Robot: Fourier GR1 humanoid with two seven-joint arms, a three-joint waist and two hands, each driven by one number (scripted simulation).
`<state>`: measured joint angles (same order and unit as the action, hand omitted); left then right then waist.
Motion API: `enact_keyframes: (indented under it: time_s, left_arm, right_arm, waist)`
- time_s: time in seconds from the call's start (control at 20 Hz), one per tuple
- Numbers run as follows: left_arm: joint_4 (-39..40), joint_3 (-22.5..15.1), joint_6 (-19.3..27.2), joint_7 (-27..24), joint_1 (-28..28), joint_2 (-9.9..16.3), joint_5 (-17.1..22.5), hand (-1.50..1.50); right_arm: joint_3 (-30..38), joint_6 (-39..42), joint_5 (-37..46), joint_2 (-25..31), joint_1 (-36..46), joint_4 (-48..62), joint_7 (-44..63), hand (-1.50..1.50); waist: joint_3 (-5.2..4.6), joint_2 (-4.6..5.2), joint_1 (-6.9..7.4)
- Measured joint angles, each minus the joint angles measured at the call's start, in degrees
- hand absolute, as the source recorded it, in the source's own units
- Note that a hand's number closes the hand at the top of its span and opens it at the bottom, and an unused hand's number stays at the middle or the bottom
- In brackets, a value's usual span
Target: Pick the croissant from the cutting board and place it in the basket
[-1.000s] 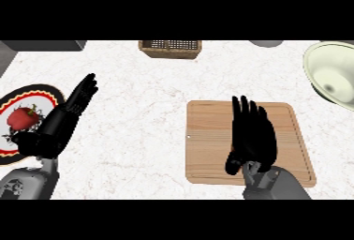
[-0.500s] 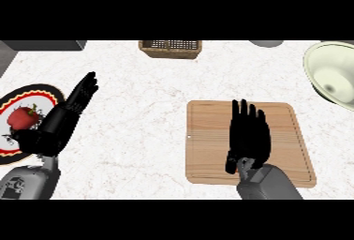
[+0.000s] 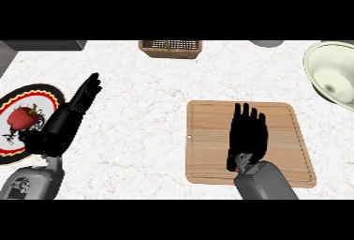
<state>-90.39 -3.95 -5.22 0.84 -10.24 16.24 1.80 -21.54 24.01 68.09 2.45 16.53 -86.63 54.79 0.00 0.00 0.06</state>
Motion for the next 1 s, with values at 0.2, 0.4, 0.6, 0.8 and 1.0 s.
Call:
enact_keyframes:
  time_s: [0.2,0.4,0.6,0.8,1.0]
  left_arm:
    - [1.39,0.44,-0.37,-1.14,0.24,-1.15,-1.09,0.0]
    - [0.34,1.66,-1.57,-1.13,0.92,-1.08,-1.13,0.0]
    - [0.77,2.55,-2.6,-0.7,0.28,-1.39,-1.58,0.0]
    - [-0.1,3.14,-3.34,0.48,0.16,-1.46,-1.5,0.0]
    - [-0.88,3.62,-3.55,0.17,1.18,-1.79,-1.68,0.0]
  right_arm:
    - [1.31,-0.29,1.58,-0.5,-0.89,1.16,-0.5,-1.5]
    - [3.02,-1.31,2.11,-0.43,-2.38,3.11,-1.84,-1.5]
    - [4.59,-1.86,1.48,-0.96,-2.37,4.35,-2.91,-1.5]
    - [5.31,-0.48,0.23,-1.28,-2.72,4.92,-4.29,1.5]
    - [4.6,-0.4,0.74,-1.7,-3.67,4.42,-4.49,1.5]
  waist:
    - [0.0,0.0,-0.04]
    - [-0.04,-0.07,0.0]
    - [-0.22,-0.33,0.0]
    - [-0.43,-0.62,0.11]
    - [-0.63,-0.9,0.12]
